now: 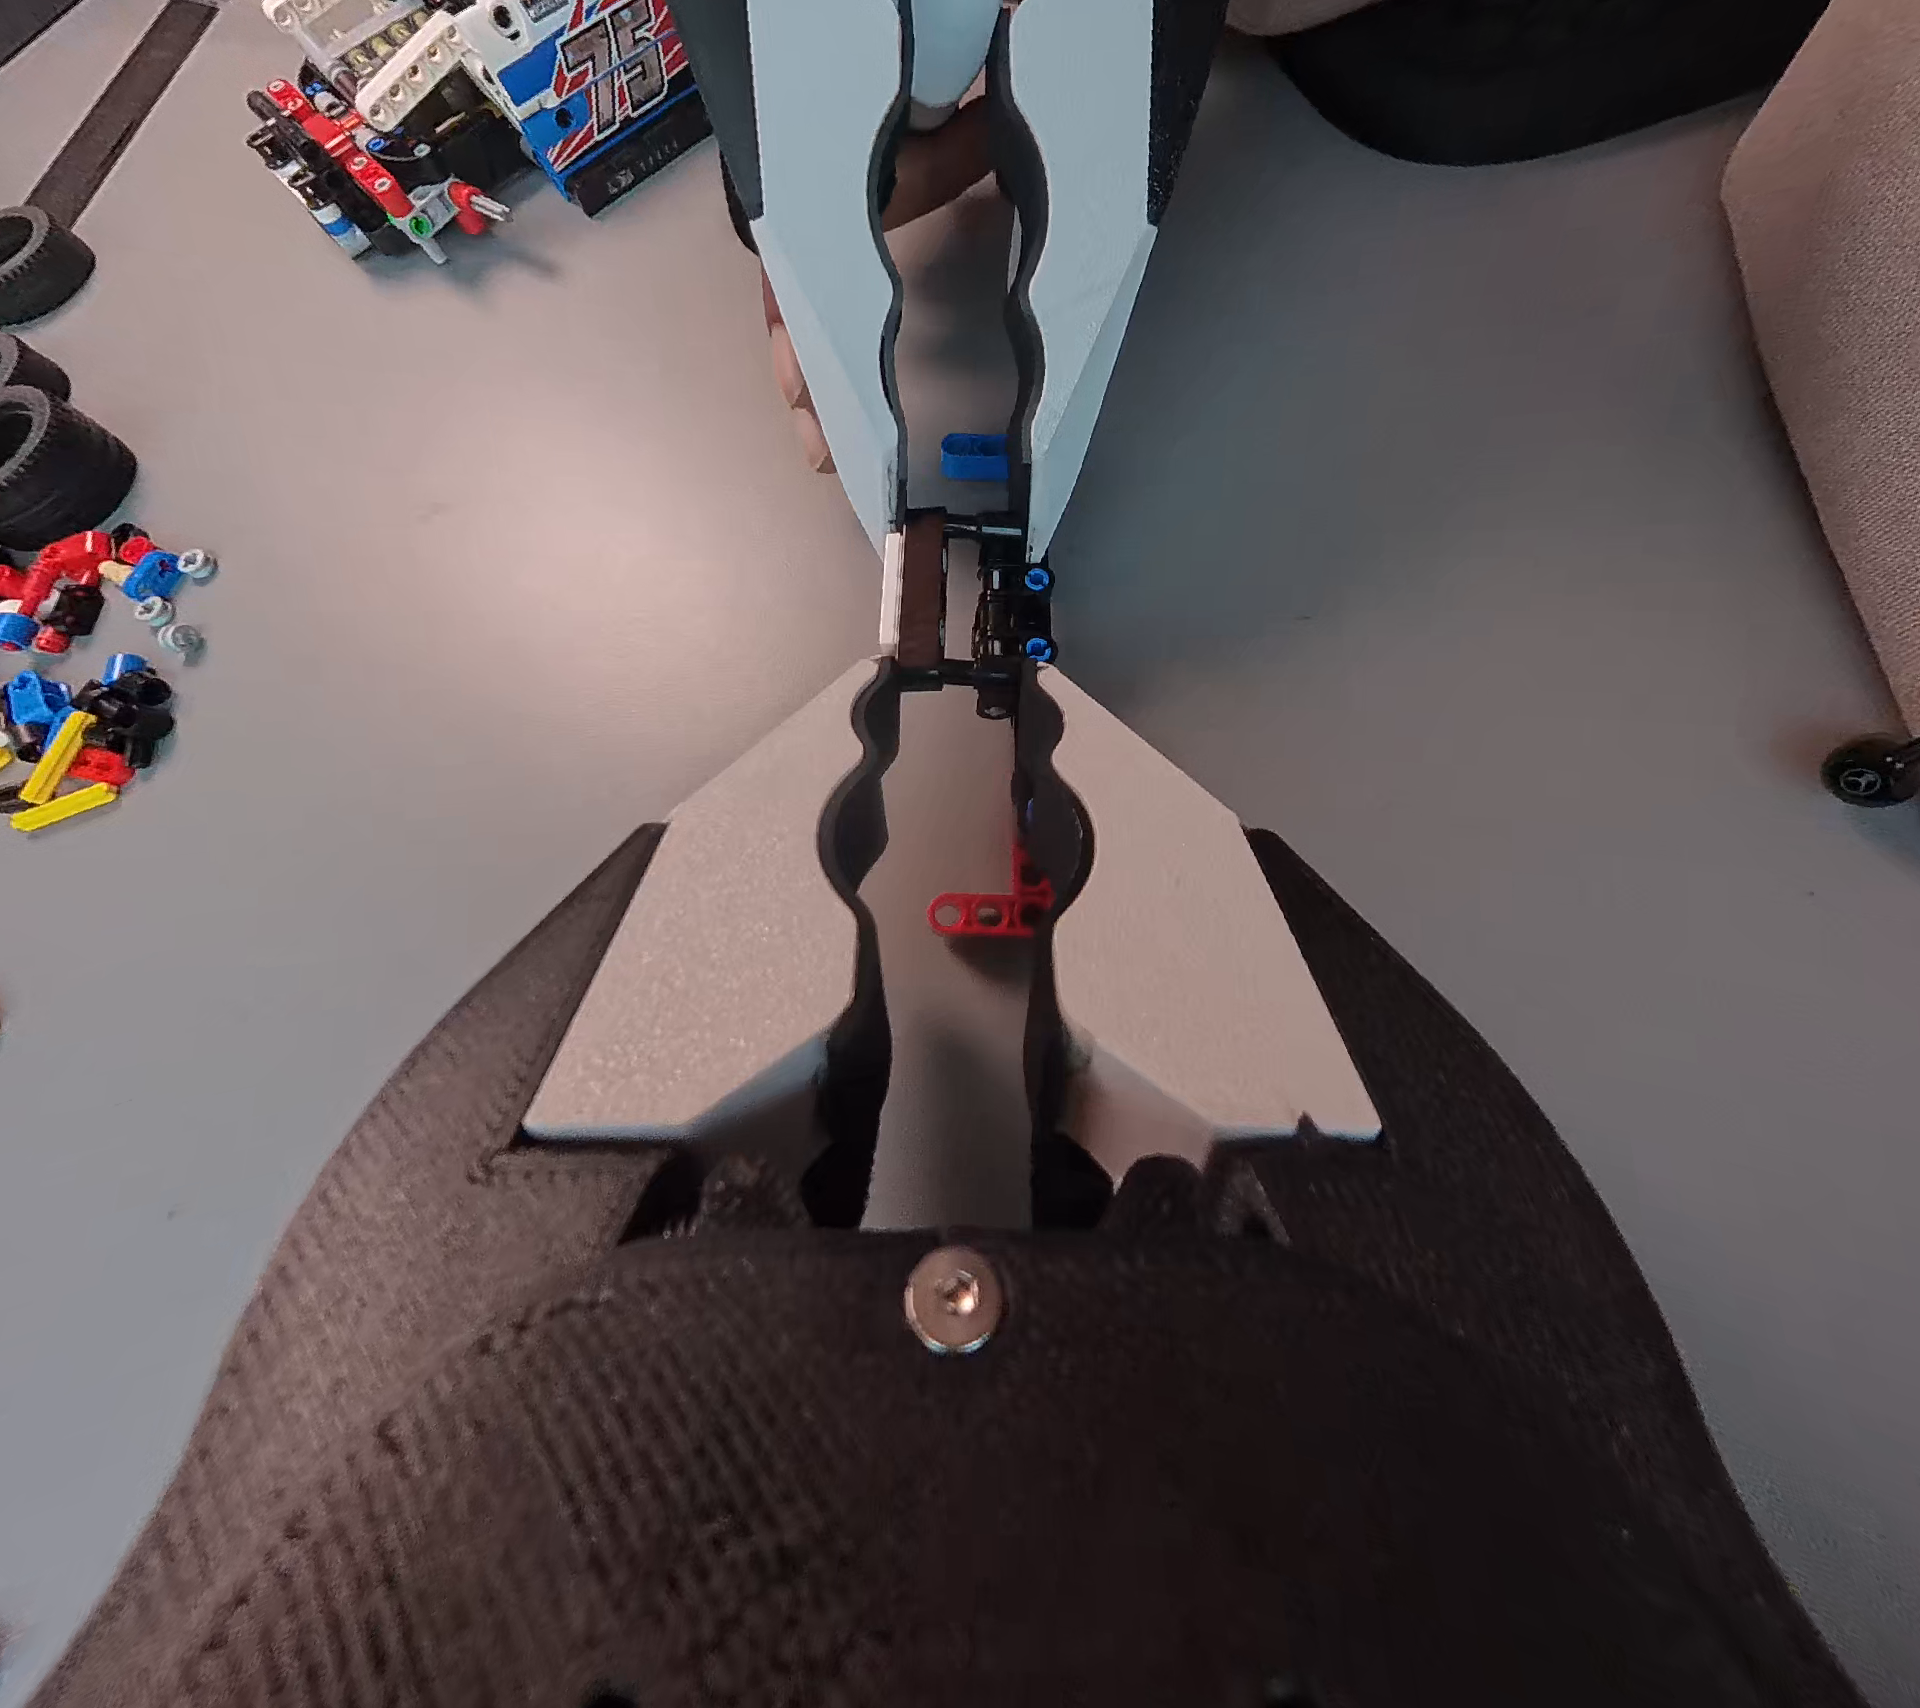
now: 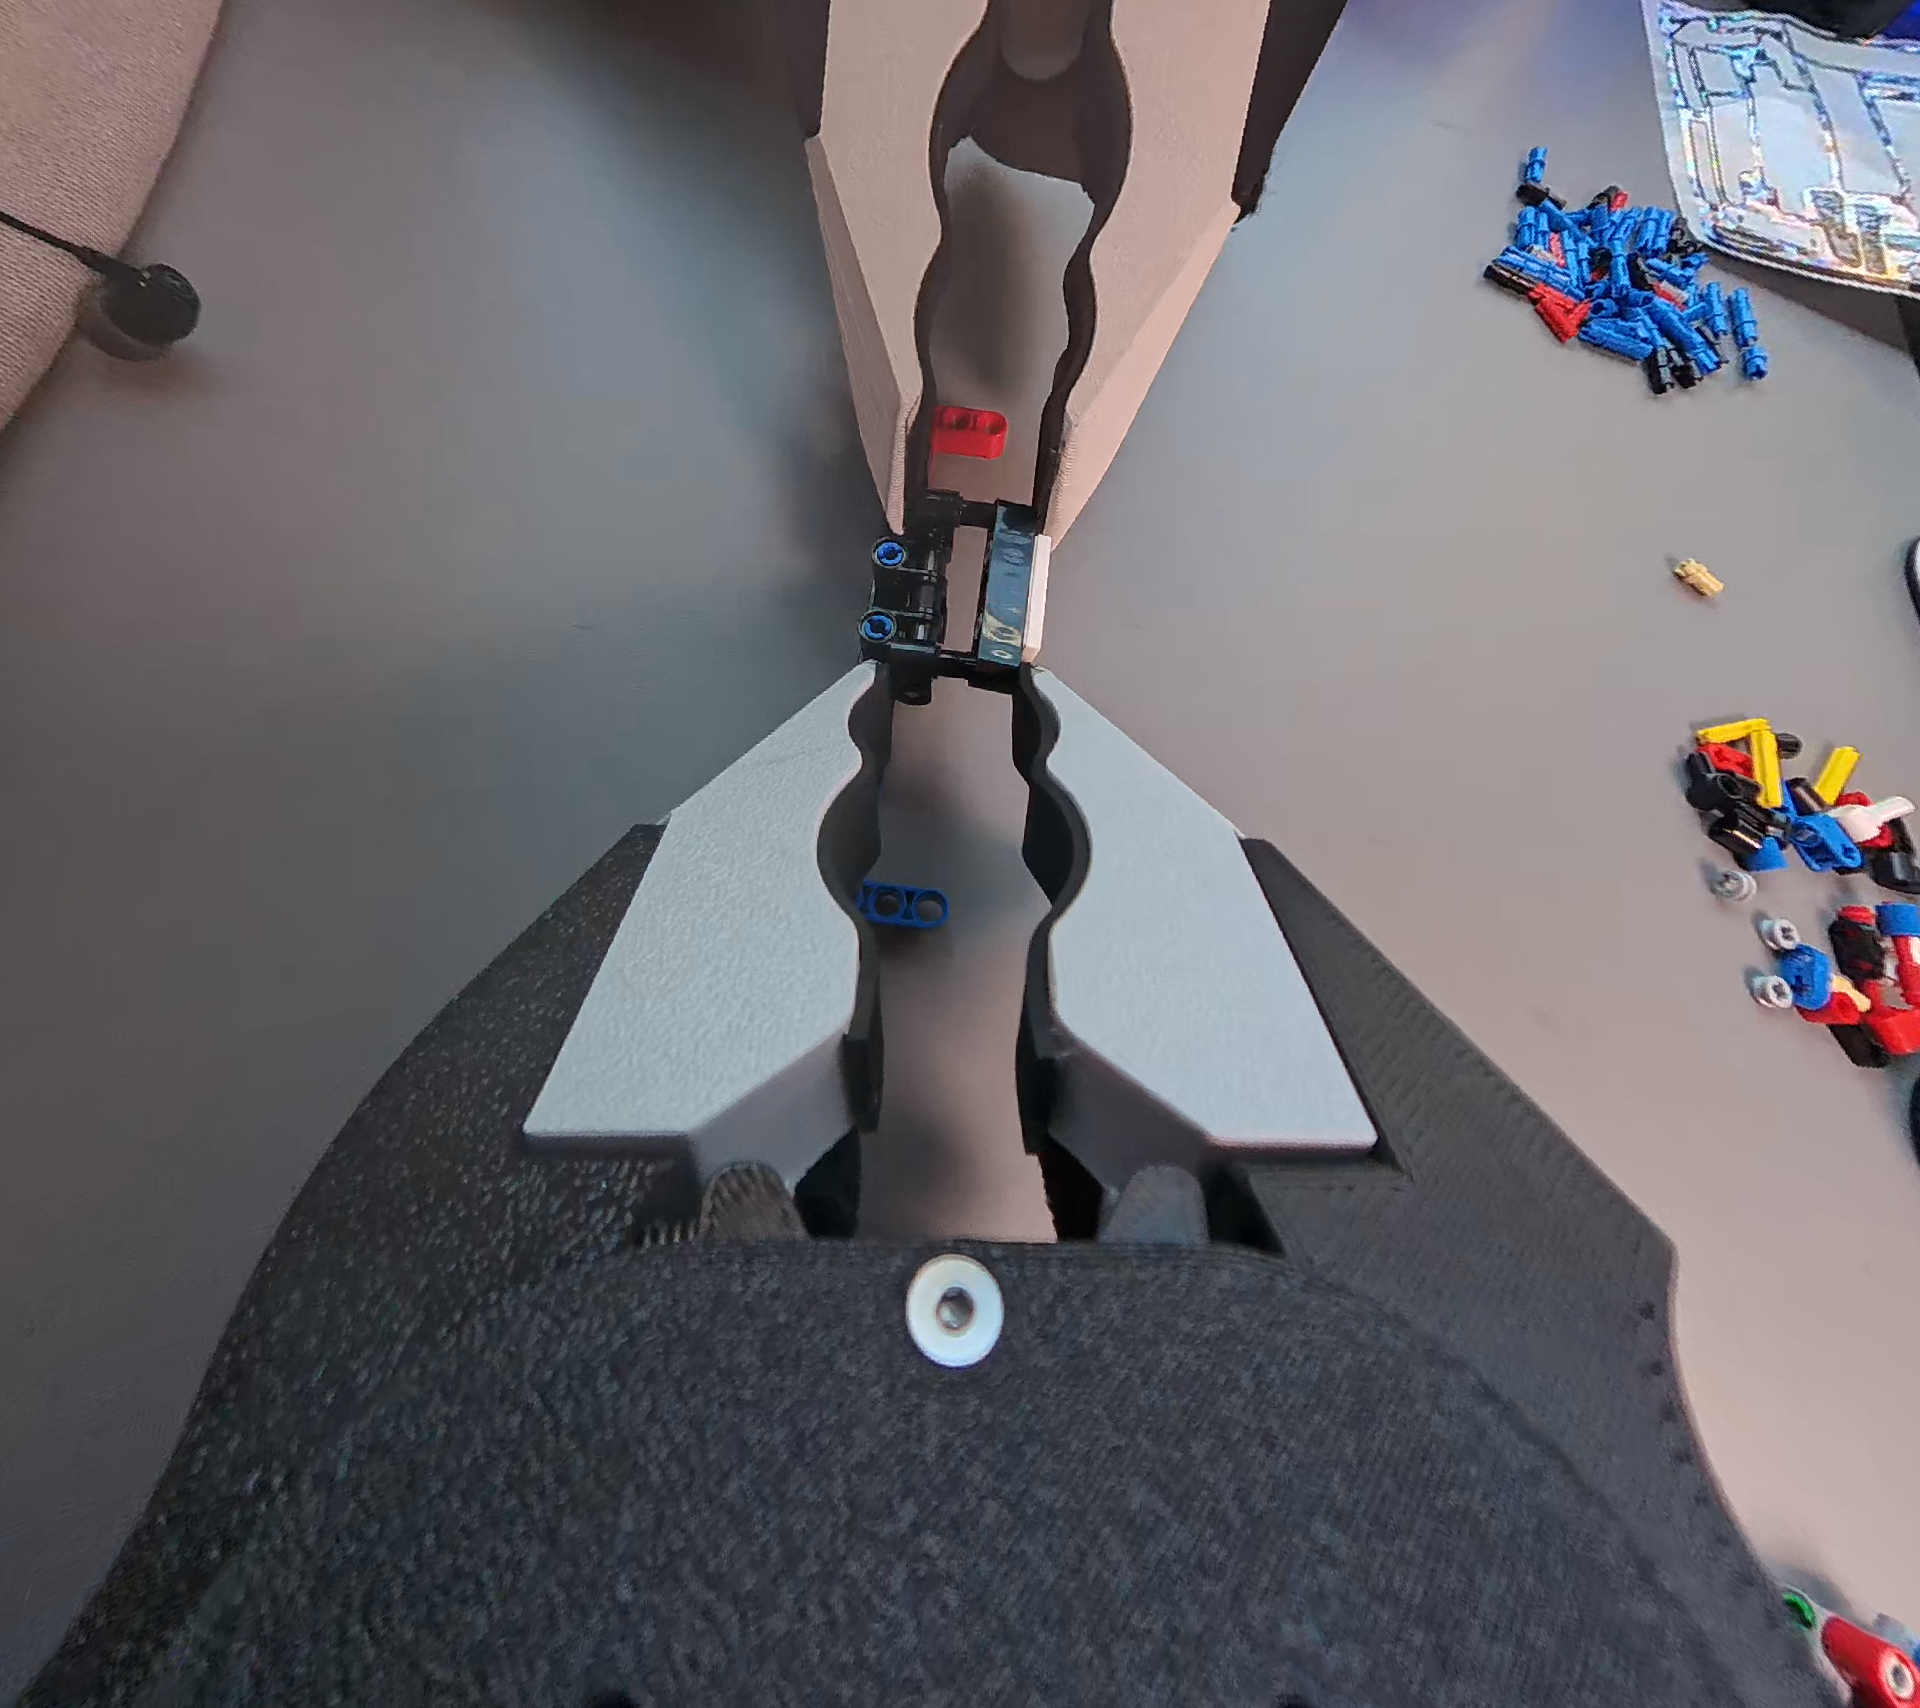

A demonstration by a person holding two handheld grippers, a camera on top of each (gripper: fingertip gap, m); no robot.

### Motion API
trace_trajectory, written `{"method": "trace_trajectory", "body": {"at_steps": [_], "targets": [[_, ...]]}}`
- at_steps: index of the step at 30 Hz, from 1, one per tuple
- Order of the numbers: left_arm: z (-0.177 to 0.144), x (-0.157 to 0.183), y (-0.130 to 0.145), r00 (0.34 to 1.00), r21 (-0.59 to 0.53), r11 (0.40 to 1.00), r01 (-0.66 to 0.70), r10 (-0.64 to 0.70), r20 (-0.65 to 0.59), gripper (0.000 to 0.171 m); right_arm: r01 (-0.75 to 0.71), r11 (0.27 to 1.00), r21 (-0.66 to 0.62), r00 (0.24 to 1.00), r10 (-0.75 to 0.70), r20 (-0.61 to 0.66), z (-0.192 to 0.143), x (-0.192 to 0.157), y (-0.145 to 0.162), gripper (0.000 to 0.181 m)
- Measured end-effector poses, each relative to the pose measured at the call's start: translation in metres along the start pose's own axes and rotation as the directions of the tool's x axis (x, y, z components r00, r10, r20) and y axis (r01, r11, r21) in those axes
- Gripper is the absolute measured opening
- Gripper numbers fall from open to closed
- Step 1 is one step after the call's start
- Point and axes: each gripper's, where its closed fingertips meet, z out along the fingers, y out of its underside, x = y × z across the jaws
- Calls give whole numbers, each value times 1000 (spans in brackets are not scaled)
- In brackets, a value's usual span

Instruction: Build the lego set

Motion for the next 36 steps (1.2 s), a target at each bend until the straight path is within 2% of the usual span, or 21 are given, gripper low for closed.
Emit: {"method": "trace_trajectory", "body": {"at_steps": [7, 20, 22, 36], "targets": [[1, -3, 3, 988, 17, 990, 142, -140, -66, 21, -109, 993, 42, 994, 109, 10, 1, 6, 1, 26], [0, -7, 2, 991, 43, 990, 132, -130, -44, 22, -83, 994, 70, 996, 84, -14, 2, 9, 1, 21], [-1, -5, 1, 989, 49, 989, 140, -137, -60, 19, -83, 992, 91, 996, 87, -35, 1, 13, -2, 16], [1, -4, 5, 989, 19, 991, 134, -132, -61, 19, -105, 993, 51, 994, 106, -11, 4, 9, 4, 17]]}}
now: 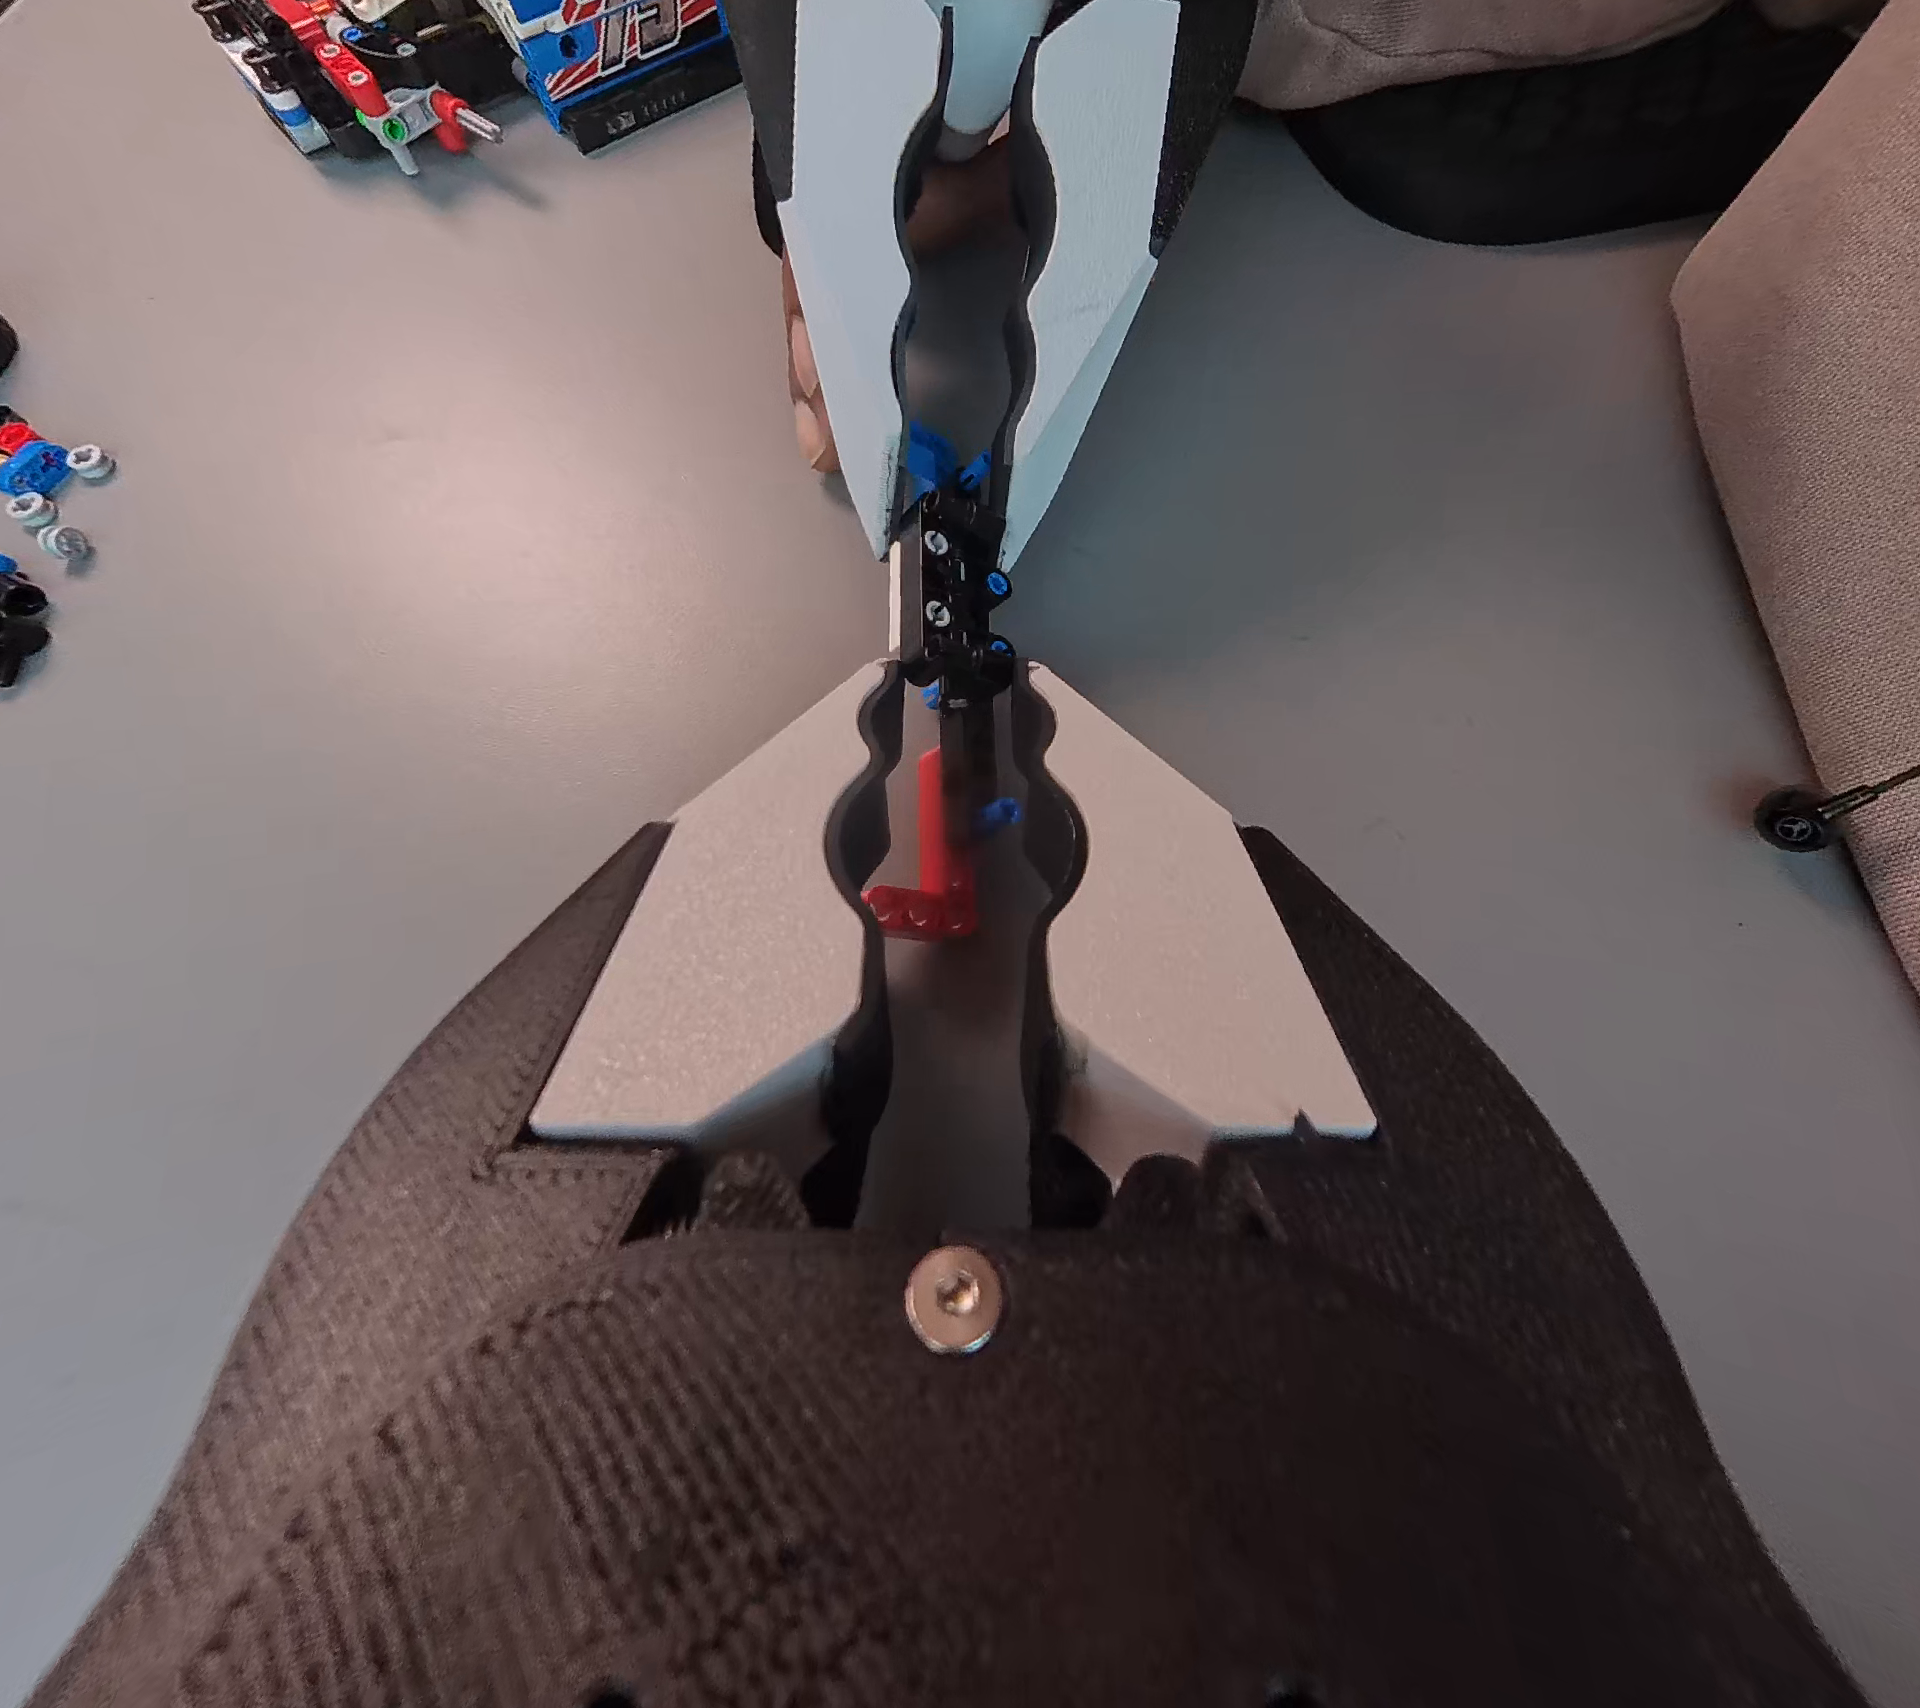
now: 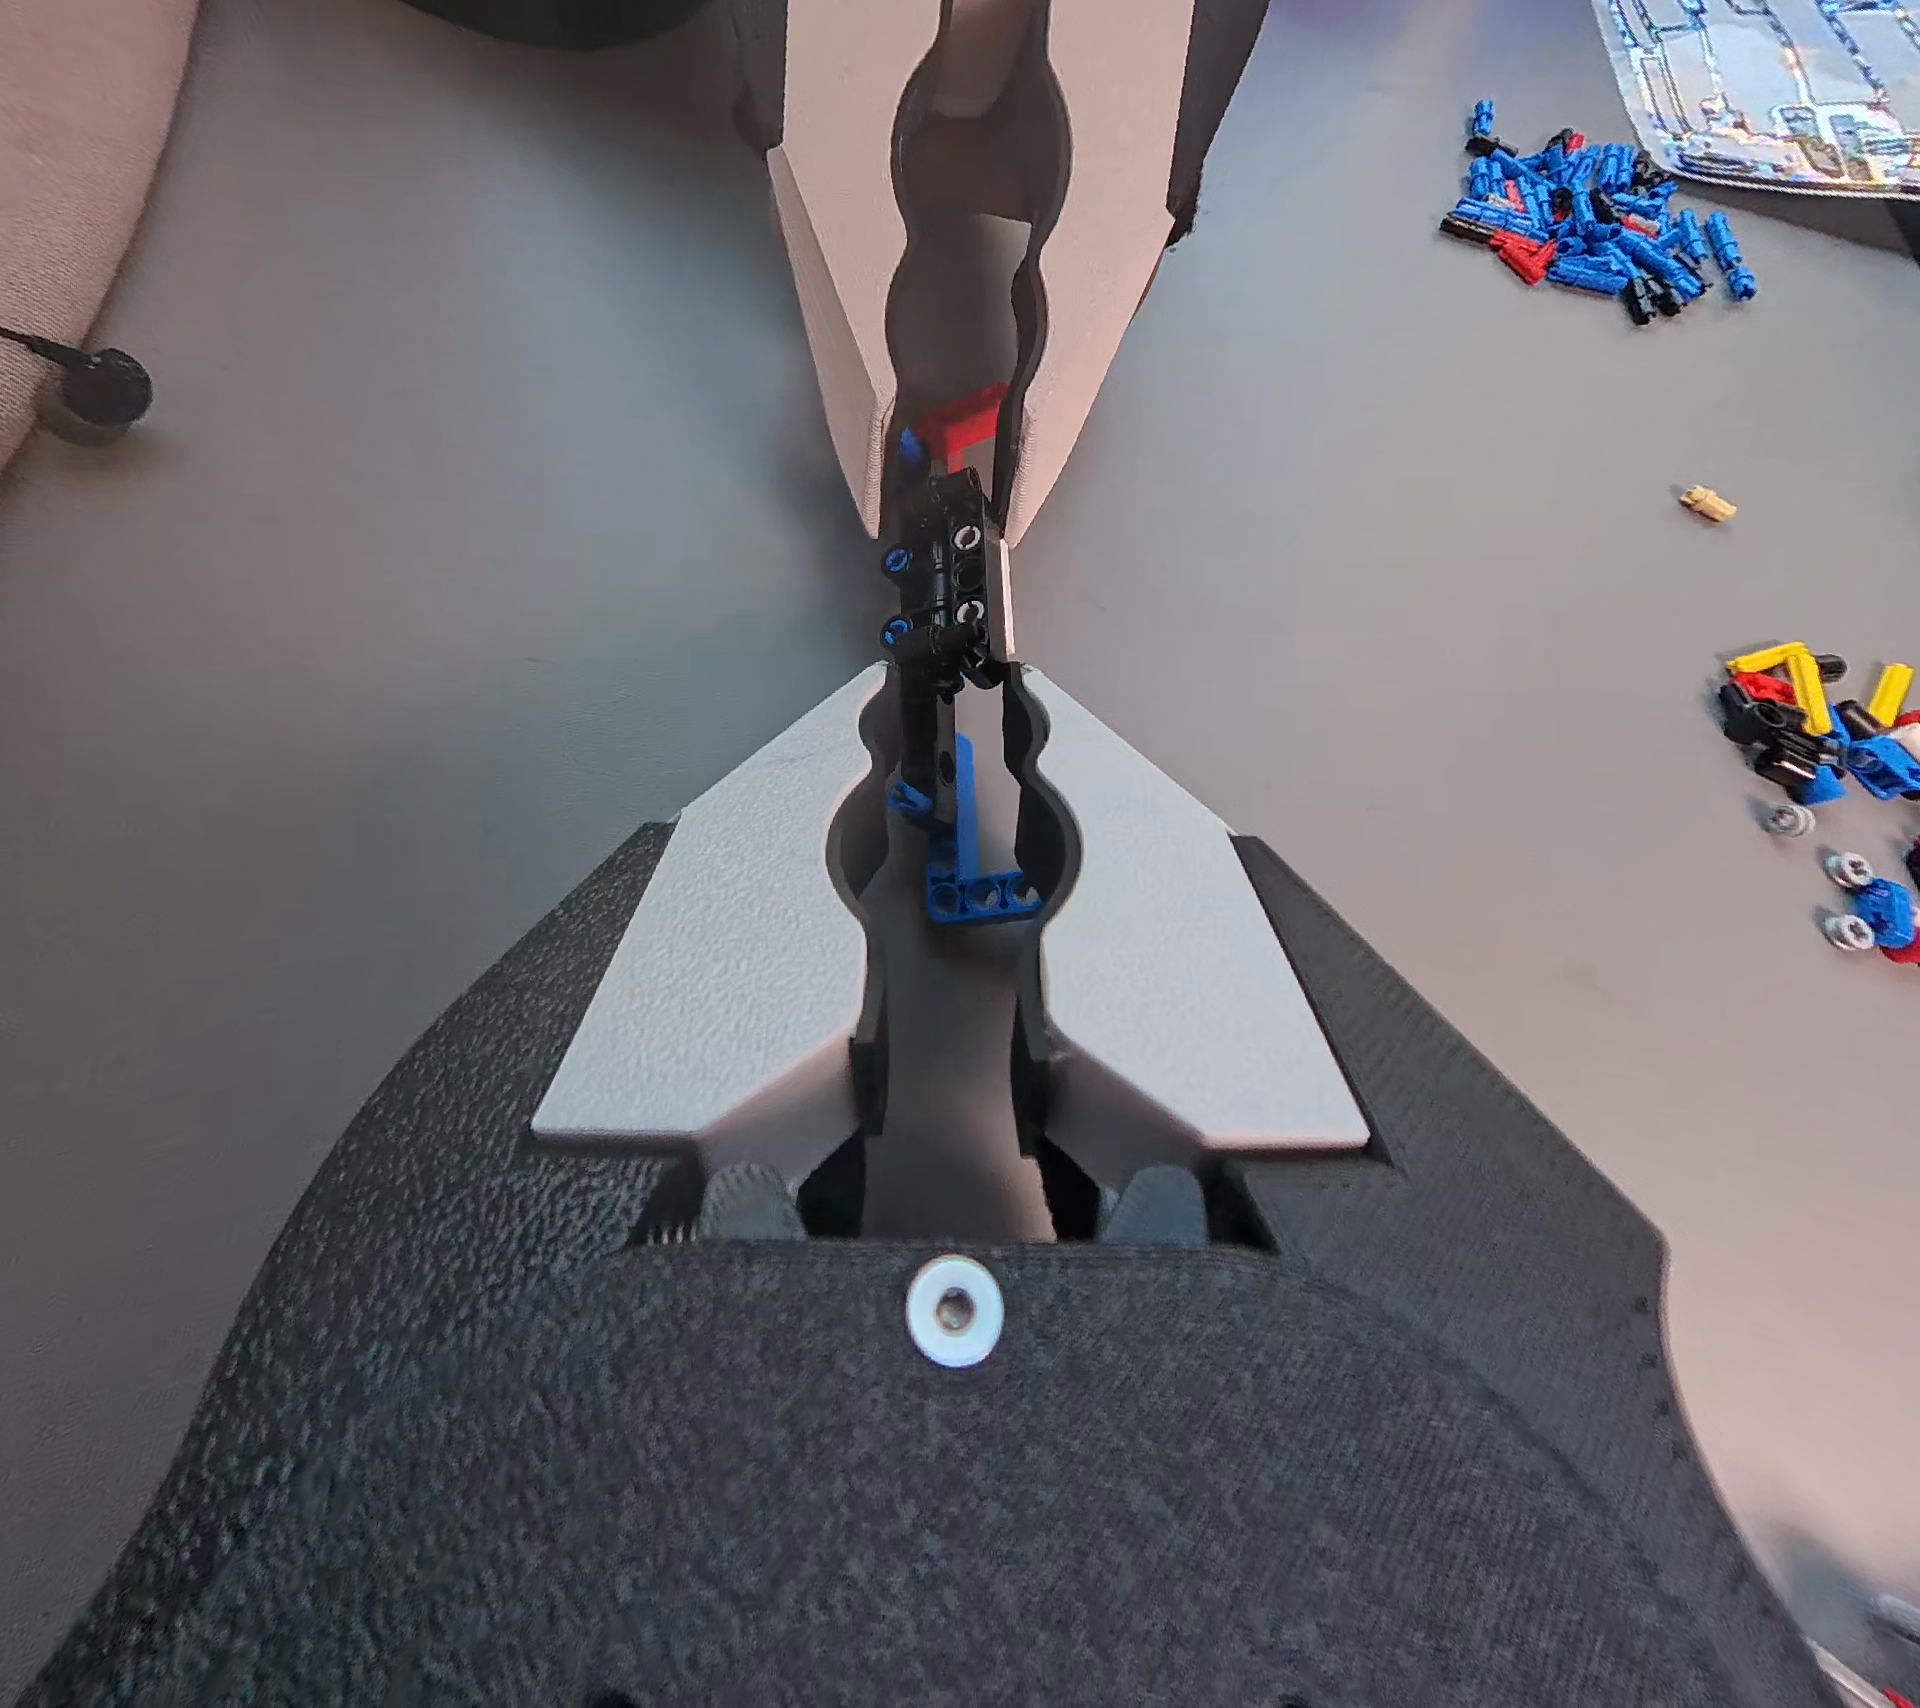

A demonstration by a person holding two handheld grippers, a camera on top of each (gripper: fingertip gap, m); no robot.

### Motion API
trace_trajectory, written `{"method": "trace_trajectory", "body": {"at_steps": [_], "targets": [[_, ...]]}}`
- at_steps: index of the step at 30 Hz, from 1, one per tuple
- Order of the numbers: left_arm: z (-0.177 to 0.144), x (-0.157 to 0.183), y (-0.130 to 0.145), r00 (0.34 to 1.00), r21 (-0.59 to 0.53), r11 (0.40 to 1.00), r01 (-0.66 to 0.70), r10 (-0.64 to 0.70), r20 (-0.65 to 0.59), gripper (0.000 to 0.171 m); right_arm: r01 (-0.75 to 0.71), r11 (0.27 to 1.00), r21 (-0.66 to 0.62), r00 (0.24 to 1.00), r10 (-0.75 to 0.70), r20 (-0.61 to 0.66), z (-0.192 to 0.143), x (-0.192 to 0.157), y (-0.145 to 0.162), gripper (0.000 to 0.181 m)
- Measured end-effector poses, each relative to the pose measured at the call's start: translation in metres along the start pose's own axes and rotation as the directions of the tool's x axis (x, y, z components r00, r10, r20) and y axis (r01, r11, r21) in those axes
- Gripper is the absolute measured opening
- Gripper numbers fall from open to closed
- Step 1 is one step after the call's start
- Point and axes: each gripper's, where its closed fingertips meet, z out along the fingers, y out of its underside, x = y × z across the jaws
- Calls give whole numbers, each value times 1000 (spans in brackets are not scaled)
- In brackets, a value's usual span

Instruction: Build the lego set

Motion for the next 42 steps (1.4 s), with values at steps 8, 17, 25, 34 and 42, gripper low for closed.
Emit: {"method": "trace_trajectory", "body": {"at_steps": [8, 17, 25, 34, 42], "targets": [[-2, 2, 2, 999, -11, 999, 36, -36, -34, 13, -27, 1000, -3, 999, 27, 38, -1, -5, 1, 12], [-3, 4, 4, 999, -39, 999, 32, -34, -30, 13, -78, 996, -32, 994, 80, 72, 0, -9, 1, 5], [-3, 7, 3, 990, -55, 992, 115, -119, -72, 12, -82, 996, -44, 994, 85, 69, -1, -10, 1, 6], [-3, 15, 4, 920, -101, 940, 326, -340, -193, 12, -15, 996, -84, 997, 21, 71, -1, -16, -2, 10], [-4, 18, 10, 982, -124, 983, 136, -150, -113, 22, -205, 968, -142, 970, 220, 100, -3, -15, 2, 6]]}}
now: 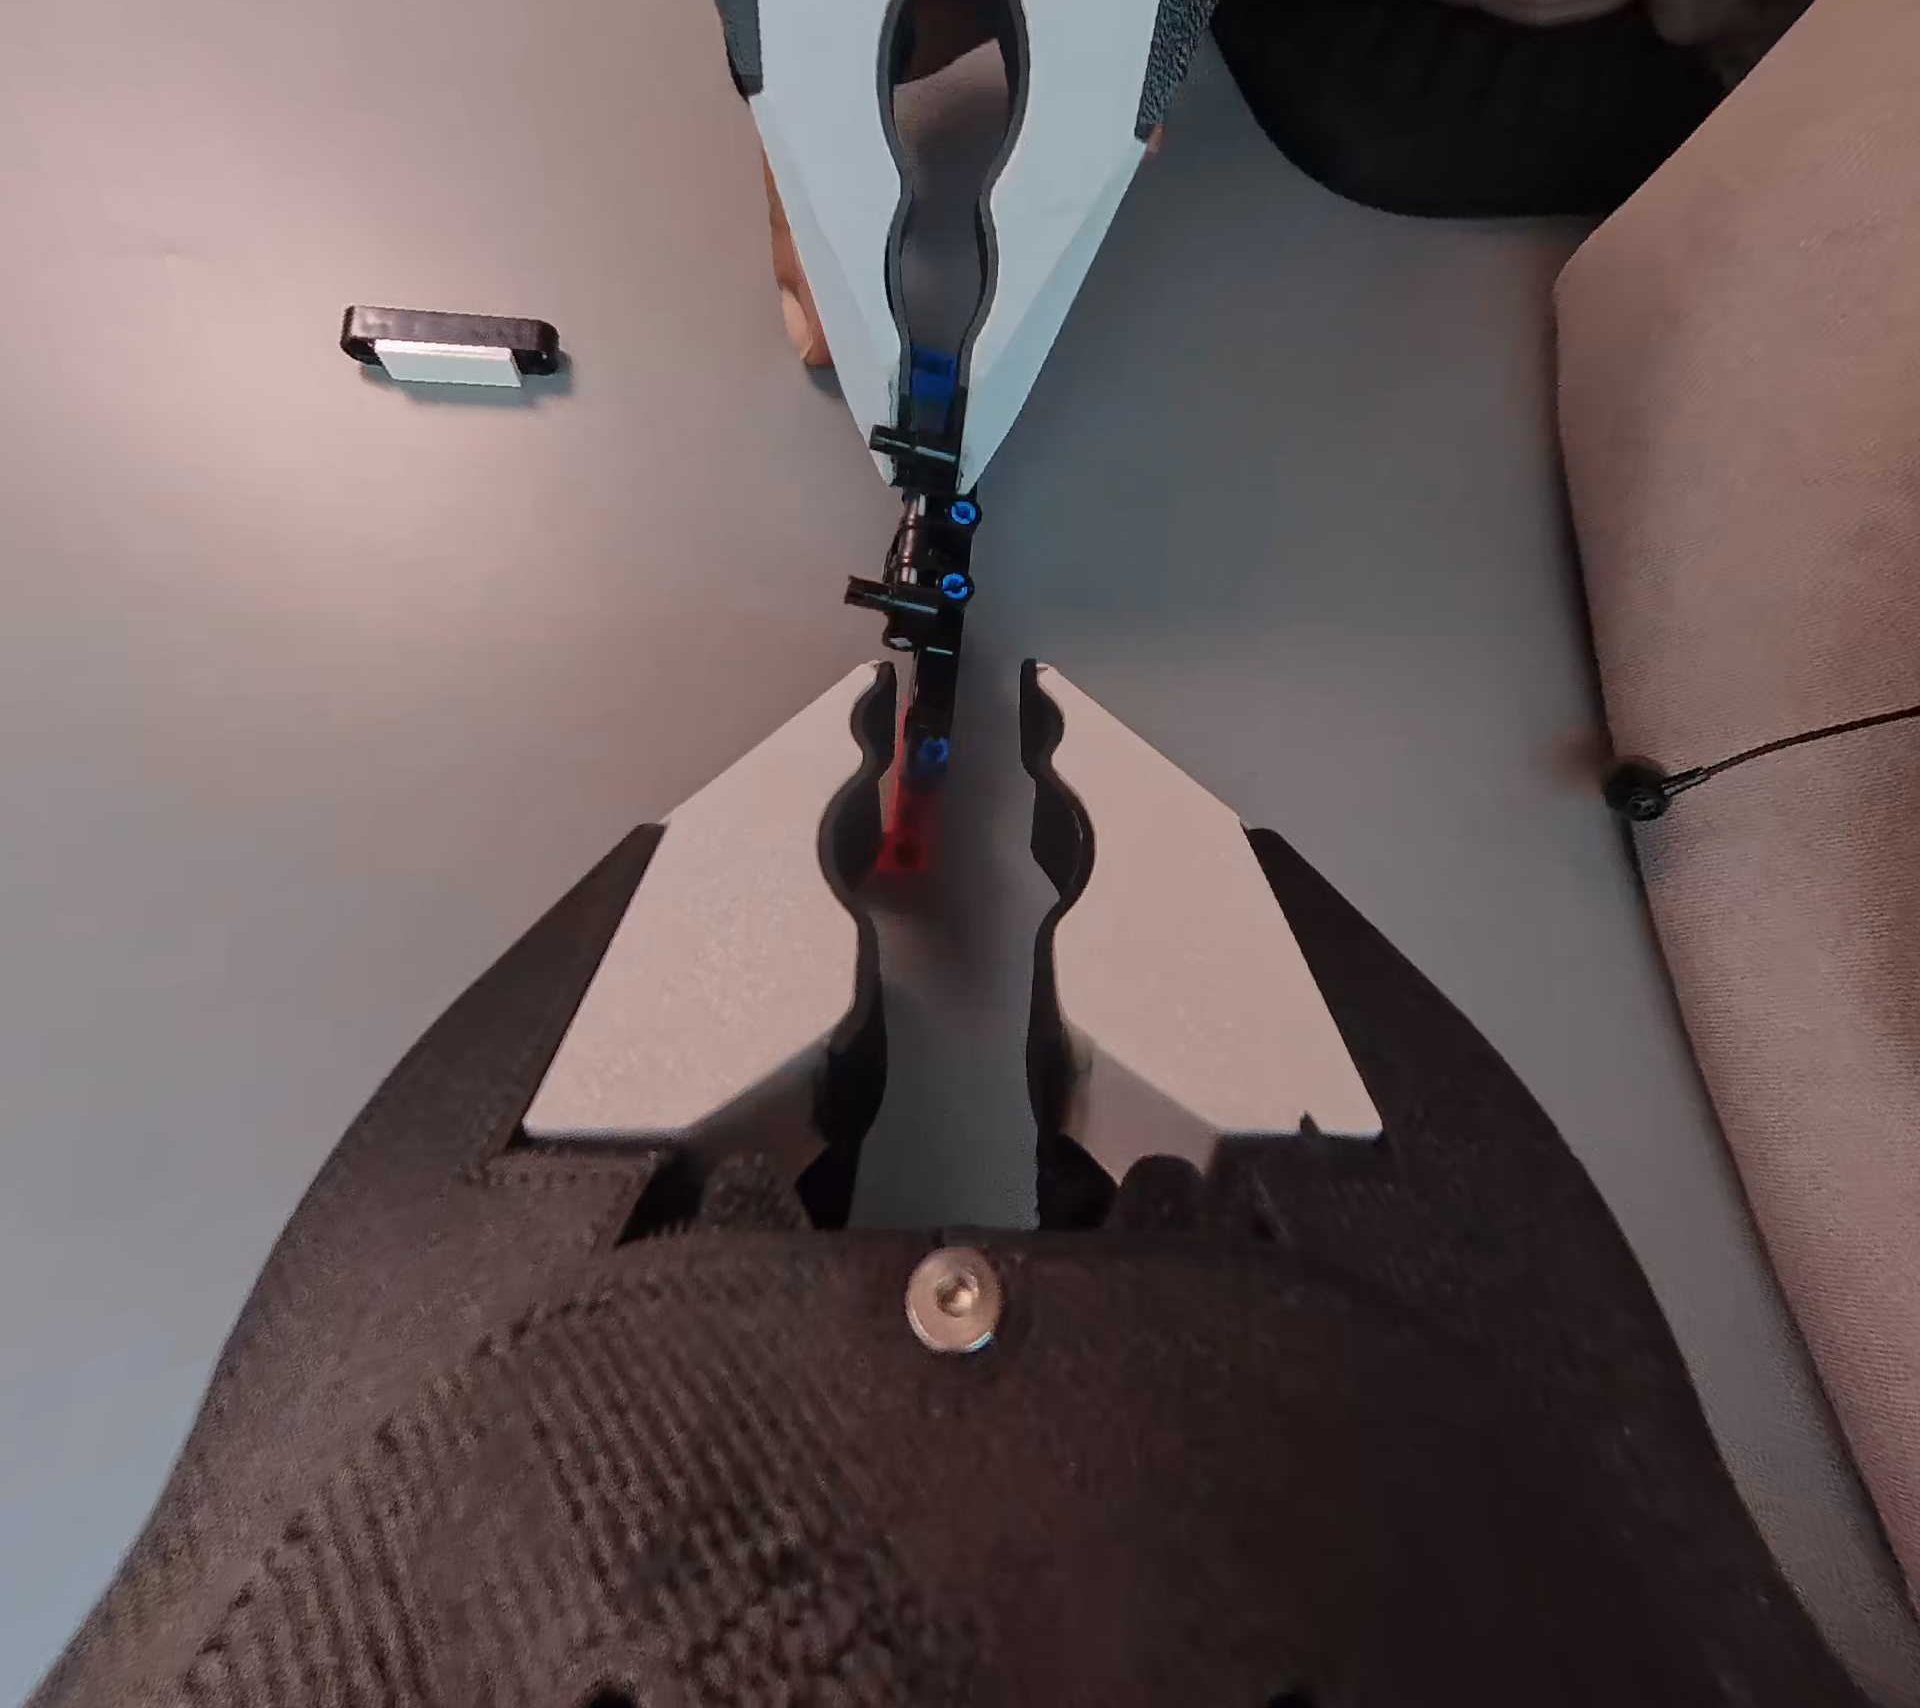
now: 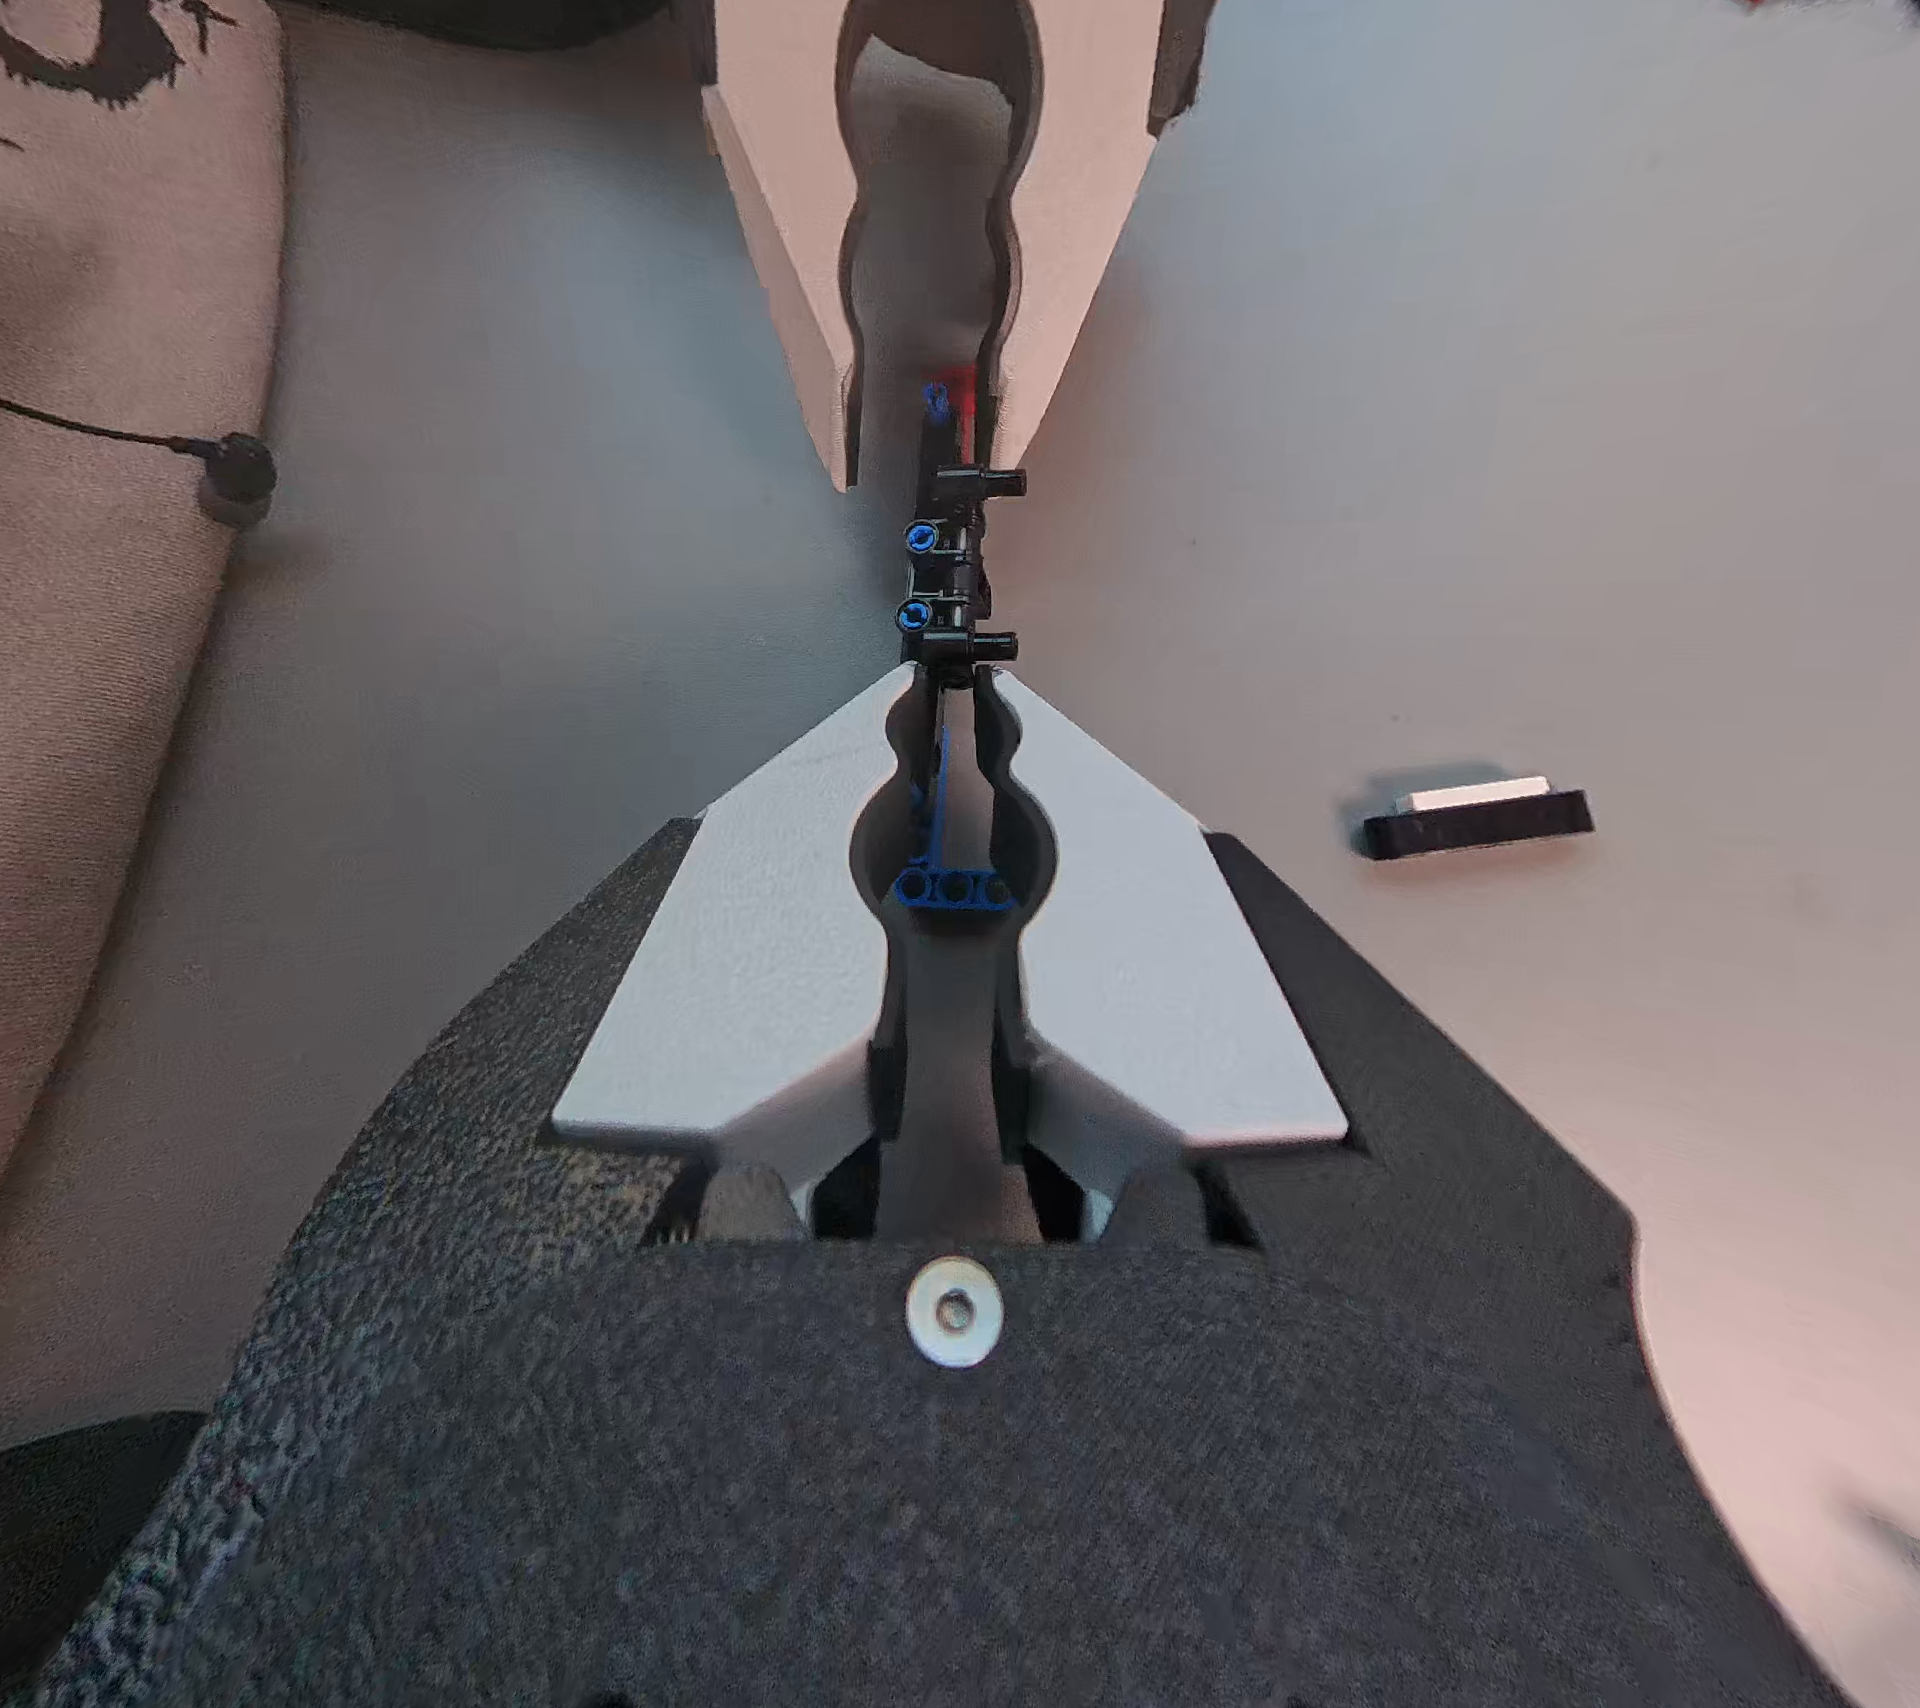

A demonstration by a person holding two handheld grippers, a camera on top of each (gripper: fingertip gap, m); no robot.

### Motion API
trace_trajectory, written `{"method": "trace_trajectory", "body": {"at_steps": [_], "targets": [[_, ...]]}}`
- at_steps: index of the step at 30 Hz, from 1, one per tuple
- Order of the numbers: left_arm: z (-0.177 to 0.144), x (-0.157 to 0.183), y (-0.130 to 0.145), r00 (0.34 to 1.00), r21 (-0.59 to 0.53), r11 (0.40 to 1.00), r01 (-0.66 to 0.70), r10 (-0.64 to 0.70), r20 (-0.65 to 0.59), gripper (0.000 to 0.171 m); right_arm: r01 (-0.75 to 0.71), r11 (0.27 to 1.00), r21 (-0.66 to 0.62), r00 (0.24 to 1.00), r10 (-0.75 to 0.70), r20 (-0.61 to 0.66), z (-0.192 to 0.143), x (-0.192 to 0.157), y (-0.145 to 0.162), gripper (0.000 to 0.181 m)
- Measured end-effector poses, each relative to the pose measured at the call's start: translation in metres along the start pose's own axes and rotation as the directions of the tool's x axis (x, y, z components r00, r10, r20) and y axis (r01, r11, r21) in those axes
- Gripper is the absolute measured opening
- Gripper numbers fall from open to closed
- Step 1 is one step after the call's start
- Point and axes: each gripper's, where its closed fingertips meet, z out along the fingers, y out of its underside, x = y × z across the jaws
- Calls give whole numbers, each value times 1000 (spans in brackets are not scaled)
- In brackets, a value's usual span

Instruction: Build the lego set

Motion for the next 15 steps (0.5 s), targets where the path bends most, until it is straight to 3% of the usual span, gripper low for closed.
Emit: {"method": "trace_trajectory", "body": {"at_steps": [4, 8, 11, 15], "targets": [[5, -5, 12, 995, -82, 995, -63, 69, 69, 8, -33, 999, -18, 999, 33, 19, 0, -2, 1, 6], [5, -5, 12, 990, -91, 991, -102, 110, 83, 7, -16, 1000, -19, 1000, 16, 5, -11, 1, 4, 19], [4, -7, 12, 989, -91, 990, -107, 116, 93, 7, -62, 997, 37, 998, 62, -5, -26, 10, -2, 19], [0, -5, 9, 993, -58, 994, -89, 94, 75, 16, -207, 976, 66, 956, 217, -195, -36, 58, 0, 17]]}}
